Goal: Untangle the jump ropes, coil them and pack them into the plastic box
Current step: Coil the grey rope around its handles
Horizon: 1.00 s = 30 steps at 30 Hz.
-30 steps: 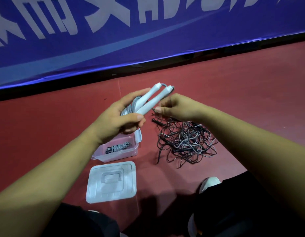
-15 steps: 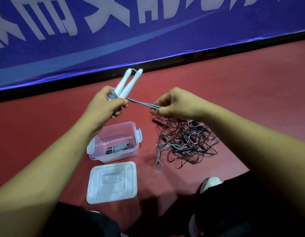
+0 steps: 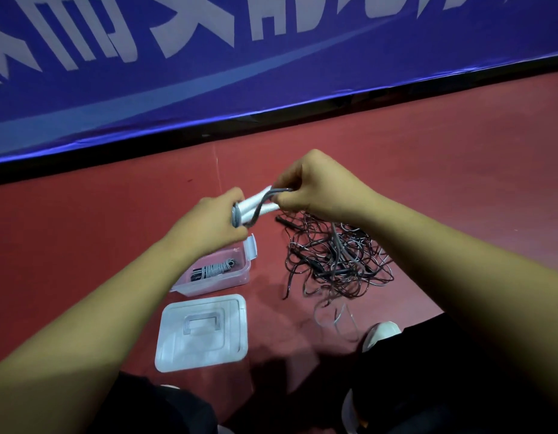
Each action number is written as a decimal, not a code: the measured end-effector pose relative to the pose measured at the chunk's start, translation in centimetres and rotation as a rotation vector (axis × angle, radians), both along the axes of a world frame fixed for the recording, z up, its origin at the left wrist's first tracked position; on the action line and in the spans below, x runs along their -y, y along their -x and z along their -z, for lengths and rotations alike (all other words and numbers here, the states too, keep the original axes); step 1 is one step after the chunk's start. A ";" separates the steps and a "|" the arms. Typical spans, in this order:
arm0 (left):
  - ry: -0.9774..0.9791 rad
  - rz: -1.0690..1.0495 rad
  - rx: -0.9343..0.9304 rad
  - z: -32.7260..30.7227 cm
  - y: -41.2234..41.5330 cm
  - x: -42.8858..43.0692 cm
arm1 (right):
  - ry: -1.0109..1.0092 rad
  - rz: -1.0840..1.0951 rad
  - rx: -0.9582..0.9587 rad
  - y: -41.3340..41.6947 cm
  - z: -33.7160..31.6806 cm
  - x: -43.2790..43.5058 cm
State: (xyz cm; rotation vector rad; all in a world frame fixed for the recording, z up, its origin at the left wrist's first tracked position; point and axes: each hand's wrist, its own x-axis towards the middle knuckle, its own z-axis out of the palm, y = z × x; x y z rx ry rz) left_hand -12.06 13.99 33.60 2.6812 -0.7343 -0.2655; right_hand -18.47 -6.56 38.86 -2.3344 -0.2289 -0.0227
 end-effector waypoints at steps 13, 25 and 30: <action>0.068 0.379 -0.206 -0.8 1.9 0.8 | 0.178 0.061 0.073 -1.4 0.6 1.9; 1.093 0.148 -0.689 -3.0 1.4 0.4 | -0.466 -0.064 -0.315 -2.2 2.5 3.4; 1.153 -0.077 -0.578 -3.2 0.2 -0.2 | -0.366 -0.015 -0.324 -2.3 3.0 2.4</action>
